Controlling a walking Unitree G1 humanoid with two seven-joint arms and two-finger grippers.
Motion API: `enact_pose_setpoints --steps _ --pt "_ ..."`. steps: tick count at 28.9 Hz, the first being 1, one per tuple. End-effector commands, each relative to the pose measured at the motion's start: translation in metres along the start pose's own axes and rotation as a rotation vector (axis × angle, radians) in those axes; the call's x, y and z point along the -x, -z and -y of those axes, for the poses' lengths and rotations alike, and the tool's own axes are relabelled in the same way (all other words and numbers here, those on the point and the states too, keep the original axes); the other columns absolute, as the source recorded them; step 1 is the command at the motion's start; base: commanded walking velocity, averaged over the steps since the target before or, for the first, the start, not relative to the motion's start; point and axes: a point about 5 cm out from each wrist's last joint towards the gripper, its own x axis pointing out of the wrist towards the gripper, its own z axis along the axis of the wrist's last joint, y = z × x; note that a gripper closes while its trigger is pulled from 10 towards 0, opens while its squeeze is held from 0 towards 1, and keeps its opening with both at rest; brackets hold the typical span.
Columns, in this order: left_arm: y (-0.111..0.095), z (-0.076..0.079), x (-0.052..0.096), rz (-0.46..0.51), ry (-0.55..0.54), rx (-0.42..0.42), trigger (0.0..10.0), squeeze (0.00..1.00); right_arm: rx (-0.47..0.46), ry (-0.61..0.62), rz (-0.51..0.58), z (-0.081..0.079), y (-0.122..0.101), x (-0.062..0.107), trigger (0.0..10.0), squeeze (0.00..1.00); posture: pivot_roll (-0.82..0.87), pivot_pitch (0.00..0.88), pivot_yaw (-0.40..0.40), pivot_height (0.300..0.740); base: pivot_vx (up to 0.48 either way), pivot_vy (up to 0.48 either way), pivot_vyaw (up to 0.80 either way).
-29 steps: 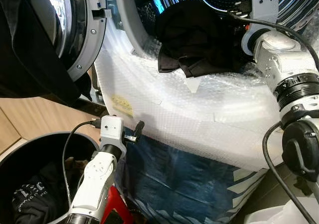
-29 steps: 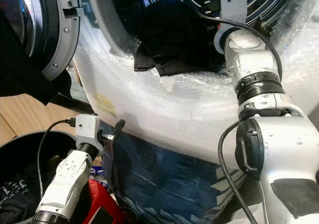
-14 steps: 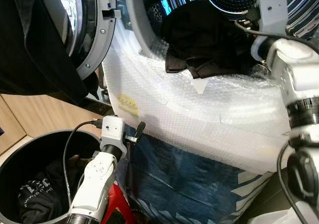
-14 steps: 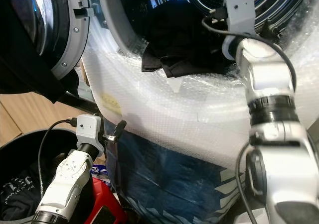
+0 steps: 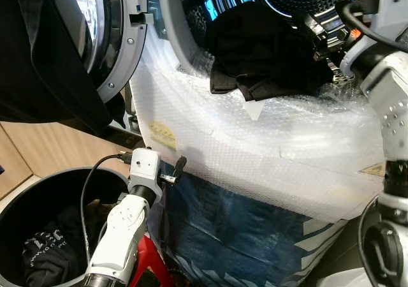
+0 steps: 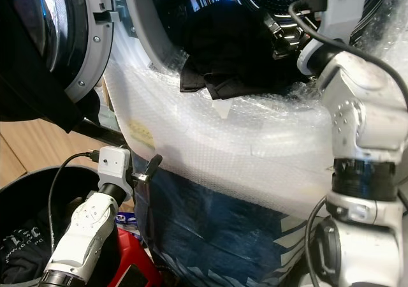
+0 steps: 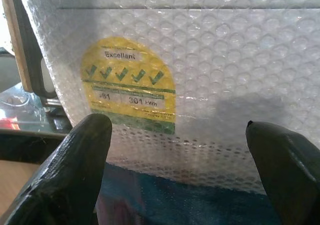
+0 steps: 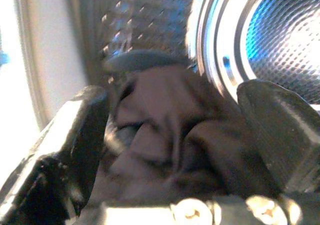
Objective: Clothes washing
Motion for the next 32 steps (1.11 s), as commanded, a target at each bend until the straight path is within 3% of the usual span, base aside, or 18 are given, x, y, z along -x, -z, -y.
enact_pose_setpoints --steps 1,3,4,5,10,20,21,22,23,24,32 --pt "-0.006 0.002 -0.002 0.022 0.011 -0.022 10.0 0.0 0.009 -0.061 0.051 -0.007 -0.01 0.004 10.0 0.0 -0.08 0.0 -0.029 0.74 0.0 0.0 0.0" --pt "-0.006 0.001 -0.002 0.022 0.009 -0.023 10.0 0.0 0.019 -0.102 0.077 -0.012 -0.011 0.008 10.0 0.0 -0.08 0.0 -0.03 0.74 0.0 0.0 0.0" --pt "-0.007 0.001 -0.002 0.022 0.008 -0.024 10.0 0.0 0.027 -0.134 0.091 -0.017 -0.01 0.011 10.0 0.29 -0.08 0.0 -0.03 0.74 0.0 0.0 0.0" --pt "-0.006 0.0 -0.002 0.021 0.006 -0.027 10.0 0.0 0.03 -0.179 0.103 -0.024 -0.007 0.015 10.0 1.0 -0.08 0.0 -0.031 0.74 0.0 0.0 0.0" --pt "-0.005 0.0 -0.001 0.018 0.005 -0.024 10.0 0.0 0.087 -0.265 0.138 -0.049 0.016 0.025 10.0 1.0 -0.07 0.0 -0.027 0.74 0.0 0.0 0.0" --pt "-0.006 0.0 0.0 0.019 0.004 -0.024 10.0 0.0 0.091 -0.262 0.145 -0.052 0.019 0.028 10.0 1.0 -0.07 0.0 -0.027 0.74 0.0 0.0 0.0" --pt "-0.006 0.001 0.0 0.02 0.005 -0.024 10.0 0.0 0.018 -0.231 0.12 -0.066 0.044 0.024 10.0 0.0 -0.06 0.007 -0.027 0.74 0.0 0.0 0.0" --pt "-0.006 0.001 0.0 0.02 0.005 -0.024 10.0 0.0 0.018 -0.231 0.12 -0.066 0.044 0.024 10.0 0.0 -0.06 0.007 -0.027 0.74 0.0 0.0 0.0" --pt "-0.007 0.001 0.0 0.021 0.003 -0.024 10.0 0.0 0.003 -0.213 0.113 -0.08 0.059 0.022 10.0 0.0 -0.06 0.01 -0.033 0.74 0.0 0.0 0.0" --pt "-0.006 0.001 0.001 0.021 0.0 -0.021 10.0 0.0 0.01 -0.185 0.112 -0.083 0.063 0.021 10.0 0.0 -0.06 0.013 -0.032 0.74 0.0 0.0 0.0" --pt "-0.005 0.001 0.003 0.017 -0.007 -0.019 10.0 0.0 0.084 -0.095 0.098 -0.085 0.073 0.014 10.0 0.0 -0.05 0.013 -0.035 0.74 0.0 0.0 0.0"
